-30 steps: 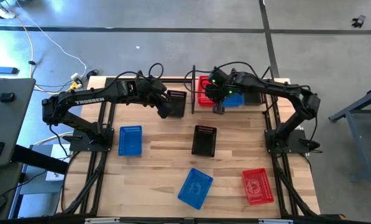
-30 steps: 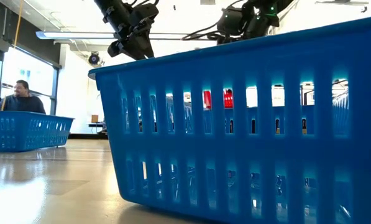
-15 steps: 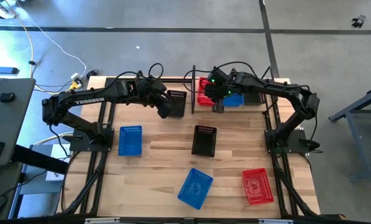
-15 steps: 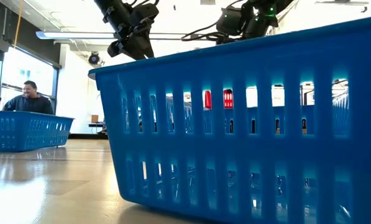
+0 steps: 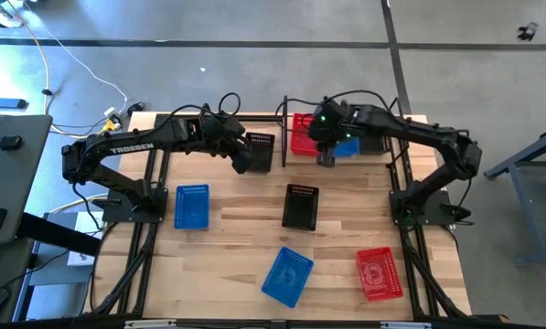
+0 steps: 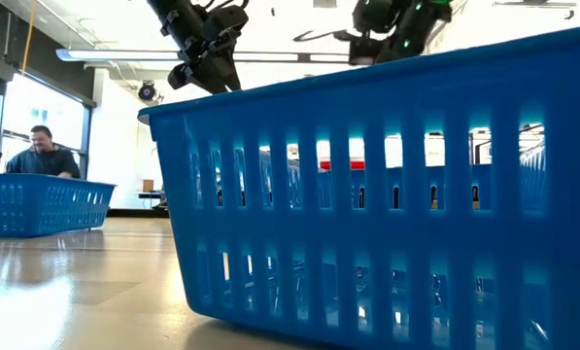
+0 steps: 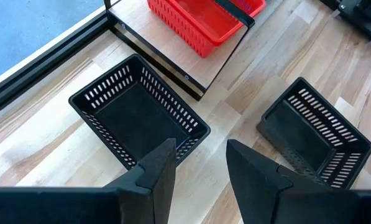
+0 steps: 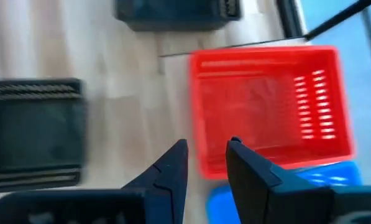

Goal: Stack baskets on shelf by color
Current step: Stack the bottom blue bin on the other blue bin on the shelf

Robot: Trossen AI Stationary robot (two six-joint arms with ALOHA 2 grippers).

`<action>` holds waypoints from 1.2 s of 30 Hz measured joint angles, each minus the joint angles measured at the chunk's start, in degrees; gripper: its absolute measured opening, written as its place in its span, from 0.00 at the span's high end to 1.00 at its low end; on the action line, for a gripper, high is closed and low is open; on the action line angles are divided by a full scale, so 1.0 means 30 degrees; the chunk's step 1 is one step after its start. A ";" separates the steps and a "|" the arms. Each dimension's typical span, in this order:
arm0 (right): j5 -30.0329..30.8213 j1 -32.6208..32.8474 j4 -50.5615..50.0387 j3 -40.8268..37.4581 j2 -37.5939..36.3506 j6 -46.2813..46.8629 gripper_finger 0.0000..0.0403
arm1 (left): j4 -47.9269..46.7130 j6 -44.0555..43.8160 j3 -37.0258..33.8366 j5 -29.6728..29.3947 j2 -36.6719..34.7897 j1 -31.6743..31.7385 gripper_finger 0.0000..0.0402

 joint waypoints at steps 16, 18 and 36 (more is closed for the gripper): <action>-0.3044 0.7124 0.0311 0.0000 -0.1342 1.2621 0.76 | -0.1450 0.3415 -0.0007 0.1603 -0.0097 0.0044 0.67; -0.3031 0.8145 0.1352 0.0000 -0.1342 1.4254 0.76 | -0.1928 0.3788 -0.0007 0.1995 -0.0224 -0.0032 0.67; 0.2419 1.4646 1.4307 0.0000 -0.1333 1.9664 0.76 | -0.6144 0.5375 -0.0007 0.2339 -0.2018 -0.1290 0.67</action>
